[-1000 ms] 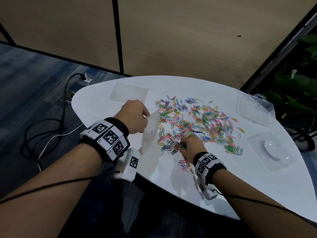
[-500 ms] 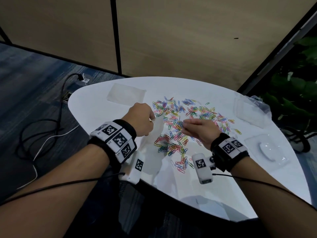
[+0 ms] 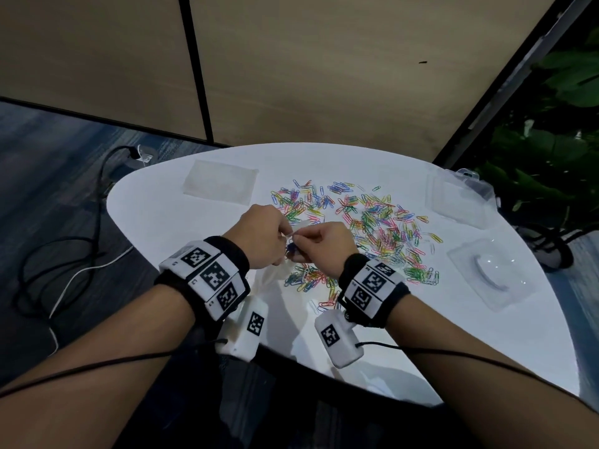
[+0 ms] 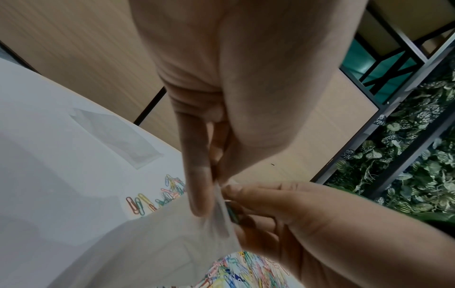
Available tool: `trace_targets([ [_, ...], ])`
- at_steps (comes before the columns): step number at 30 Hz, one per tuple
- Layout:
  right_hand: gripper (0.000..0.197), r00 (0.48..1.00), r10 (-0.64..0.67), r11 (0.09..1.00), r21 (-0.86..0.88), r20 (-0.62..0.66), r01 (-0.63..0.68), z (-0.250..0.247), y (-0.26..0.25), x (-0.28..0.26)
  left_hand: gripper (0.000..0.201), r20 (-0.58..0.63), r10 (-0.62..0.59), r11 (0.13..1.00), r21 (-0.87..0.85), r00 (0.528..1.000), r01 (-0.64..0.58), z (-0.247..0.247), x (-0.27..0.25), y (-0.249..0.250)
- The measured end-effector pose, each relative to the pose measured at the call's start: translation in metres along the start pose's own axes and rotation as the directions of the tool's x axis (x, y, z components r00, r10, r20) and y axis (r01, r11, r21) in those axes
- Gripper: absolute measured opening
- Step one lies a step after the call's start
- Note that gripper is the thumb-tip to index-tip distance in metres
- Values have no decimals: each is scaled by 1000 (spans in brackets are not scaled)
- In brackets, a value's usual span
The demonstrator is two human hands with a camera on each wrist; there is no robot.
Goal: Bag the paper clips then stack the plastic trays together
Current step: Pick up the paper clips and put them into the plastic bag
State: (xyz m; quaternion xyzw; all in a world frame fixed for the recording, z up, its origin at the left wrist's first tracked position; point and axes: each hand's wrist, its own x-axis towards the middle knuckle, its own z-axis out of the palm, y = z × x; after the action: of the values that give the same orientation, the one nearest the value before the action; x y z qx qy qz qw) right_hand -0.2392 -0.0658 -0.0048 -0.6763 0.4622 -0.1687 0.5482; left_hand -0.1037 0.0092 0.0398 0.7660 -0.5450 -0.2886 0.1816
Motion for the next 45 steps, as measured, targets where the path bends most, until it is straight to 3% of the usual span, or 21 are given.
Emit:
trace_targets([
  [2,18,996,-73,974,-213,54,83,2,-1,2,31,-1,-4,1000,-5,1000,4,-2,0,-2],
  [3,21,993,-79,968,-229,93,99,2,-3,2,32,-6,-11,1000,-11,1000,11,-3,0,-3],
  [7,21,992,-45,989,146,114,28,-12,-6,1,30,-69,-75,997,-30,995,73,-8,2,-9],
  [8,18,995,-32,986,165,92,17,-21,-4,1,32,-78,-92,995,-34,993,90,-9,3,-11],
  [9,15,997,-2,993,117,75,-7,-32,2,0,32,-83,-104,994,-41,991,101,-11,3,-13],
  [11,27,985,144,972,-200,94,-123,-52,21,-1,34,-89,-124,992,-49,988,120,-15,2,-15],
  [14,79,883,463,680,-670,78,-297,-62,56,-15,35,-101,-140,990,-35,985,138,-21,2,-18],
  [16,100,878,473,594,-760,66,-264,-53,75,-23,35,-102,-141,990,-25,985,139,-23,3,-19],
  [18,105,925,377,584,-786,44,-201,-39,88,-26,34,-98,-145,989,-29,984,143,-23,3,-20],
  [20,98,966,255,611,-780,32,-135,-24,91,-22,34,-94,-146,989,-31,985,143,-24,2,-21],
  [24,78,988,135,634,-773,69,-33,-2,84,-9,31,-86,-151,989,-24,985,149,-24,0,-24],
  [29,48,984,-55,498,-850,169,174,10,87,8,31,-74,-143,989,11,987,145,-25,1,-25],
  [34,14,990,-102,525,-840,99,138,0,83,15,32,-66,-125,992,14,990,126,-23,0,-20],
  [36,6,998,-65,583,-810,25,59,-11,82,18,33,-62,-127,992,14,990,128,-22,-1,-19],
  [38,2,997,23,717,-693,-78,-71,-23,83,21,33,-62,-136,990,18,989,138,-22,-1,-19],
  [41,6,961,242,918,-290,-130,-271,-41,75,26,34,-65,-139,989,32,988,142,-23,-1,-19],
  [43,10,950,297,955,49,-92,-293,-49,59,26,34,-61,-136,990,34,989,138,-23,-1,-18],
  [45,15,960,277,902,351,-22,-252,-51,35,22,35,-60,-135,990,25,989,136,-21,-1,-17],
])
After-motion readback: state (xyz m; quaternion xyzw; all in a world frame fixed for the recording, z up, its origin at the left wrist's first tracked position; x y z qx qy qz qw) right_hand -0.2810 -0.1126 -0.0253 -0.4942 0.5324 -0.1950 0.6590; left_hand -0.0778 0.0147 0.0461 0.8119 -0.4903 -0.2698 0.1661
